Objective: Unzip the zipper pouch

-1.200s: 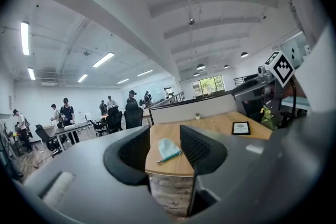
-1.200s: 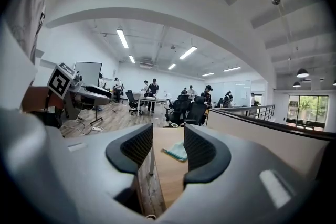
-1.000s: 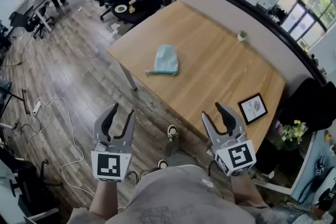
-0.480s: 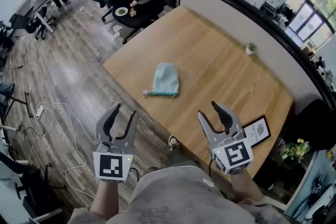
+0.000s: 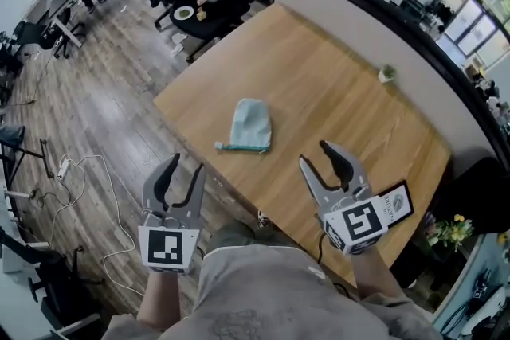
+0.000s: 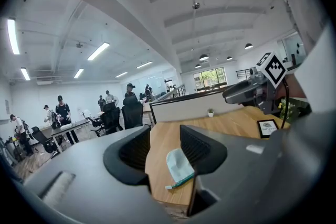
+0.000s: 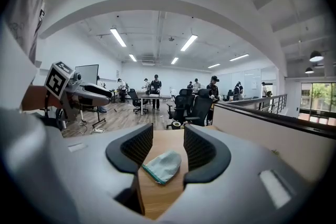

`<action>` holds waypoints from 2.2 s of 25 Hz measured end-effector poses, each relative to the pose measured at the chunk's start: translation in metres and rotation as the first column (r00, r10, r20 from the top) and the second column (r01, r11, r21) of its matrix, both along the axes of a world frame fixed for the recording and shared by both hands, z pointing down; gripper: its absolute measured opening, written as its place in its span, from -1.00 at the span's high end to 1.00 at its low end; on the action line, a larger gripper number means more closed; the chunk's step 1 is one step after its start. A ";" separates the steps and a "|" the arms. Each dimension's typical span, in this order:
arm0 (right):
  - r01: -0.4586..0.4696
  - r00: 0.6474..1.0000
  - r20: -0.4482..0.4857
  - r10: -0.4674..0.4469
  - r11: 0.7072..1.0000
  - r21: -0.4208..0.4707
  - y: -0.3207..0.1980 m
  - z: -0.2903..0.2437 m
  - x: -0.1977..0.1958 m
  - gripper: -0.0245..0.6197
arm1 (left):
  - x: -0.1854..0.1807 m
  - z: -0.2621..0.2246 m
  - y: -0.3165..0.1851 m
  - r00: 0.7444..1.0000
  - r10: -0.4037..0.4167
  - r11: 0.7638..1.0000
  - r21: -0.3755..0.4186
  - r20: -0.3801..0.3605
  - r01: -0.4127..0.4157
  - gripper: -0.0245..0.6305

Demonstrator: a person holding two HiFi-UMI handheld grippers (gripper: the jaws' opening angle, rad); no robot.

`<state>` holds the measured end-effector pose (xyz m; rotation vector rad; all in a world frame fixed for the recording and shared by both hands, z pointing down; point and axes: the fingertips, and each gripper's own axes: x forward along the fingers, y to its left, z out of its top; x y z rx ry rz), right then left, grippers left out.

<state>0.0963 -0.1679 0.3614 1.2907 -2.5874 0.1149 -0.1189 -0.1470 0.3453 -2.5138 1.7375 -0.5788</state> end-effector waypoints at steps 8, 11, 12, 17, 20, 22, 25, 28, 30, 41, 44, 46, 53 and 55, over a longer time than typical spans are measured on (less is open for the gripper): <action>0.003 1.000 0.019 -0.002 0.996 -0.090 -0.015 0.012 -0.005 0.40 | -0.003 0.006 -0.017 0.998 0.058 0.998 -0.017 -0.010 -0.058 0.38; 0.041 0.998 -0.041 -0.046 0.992 -0.122 -0.021 0.029 -0.013 0.40 | -0.006 0.009 -0.025 0.996 0.092 0.996 -0.014 -0.004 -0.092 0.38; 0.065 0.996 -0.057 -0.074 0.987 -0.144 -0.023 0.039 -0.016 0.40 | -0.008 0.014 -0.026 0.996 0.094 0.995 -0.026 -0.007 -0.094 0.38; 0.150 0.973 -0.139 -0.184 0.963 -0.226 -0.042 0.085 -0.028 0.40 | -0.014 0.030 -0.038 0.990 0.135 0.991 -0.020 -0.033 -0.135 0.38; 0.197 0.942 -0.220 -0.254 0.947 -0.252 -0.055 0.114 -0.032 0.40 | -0.014 0.050 -0.045 0.989 0.144 0.987 -0.065 -0.041 -0.146 0.38; 0.257 0.898 -0.280 -0.341 0.920 -0.294 -0.058 0.138 -0.039 0.40 | -0.013 0.066 -0.048 0.988 0.145 0.984 -0.102 -0.047 -0.149 0.38; 0.349 0.806 -0.357 -0.473 0.866 -0.358 -0.064 0.172 -0.054 0.40 | -0.013 0.088 -0.055 0.987 0.158 0.977 -0.135 -0.039 -0.162 0.38; 0.416 0.702 -0.446 -0.556 0.828 -0.376 -0.070 0.201 -0.061 0.40 | -0.013 0.108 -0.059 0.985 0.170 0.971 -0.166 -0.028 -0.173 0.38; 0.457 0.637 -0.495 -0.591 0.807 -0.374 -0.073 0.216 -0.064 0.40 | -0.013 0.119 -0.059 0.985 0.171 0.966 -0.192 -0.039 -0.175 0.38; 0.573 0.299 -0.673 -0.677 0.691 -0.441 -0.088 0.302 -0.065 0.40 | -0.020 0.178 -0.062 0.990 0.138 0.944 -0.301 -0.015 -0.136 0.38; 0.601 0.221 -0.693 -0.686 0.656 -0.457 -0.091 0.318 -0.067 0.40 | -0.018 0.191 -0.060 0.990 0.142 0.935 -0.325 -0.020 -0.141 0.38; 0.620 0.151 -0.710 -0.688 0.625 -0.474 -0.091 0.331 -0.067 0.40 | -0.017 0.199 -0.059 0.989 0.146 0.929 -0.339 -0.021 -0.145 0.38; 0.656 0.023 -0.730 -0.683 0.561 -0.504 -0.088 0.356 -0.071 0.40 | -0.018 0.212 -0.058 0.990 0.131 0.921 -0.364 -0.046 -0.139 0.38; 0.655 -0.020 -0.729 -0.684 0.542 -0.526 -0.087 0.364 -0.071 0.40 | -0.020 0.216 -0.057 0.991 0.127 0.918 -0.372 -0.045 -0.134 0.38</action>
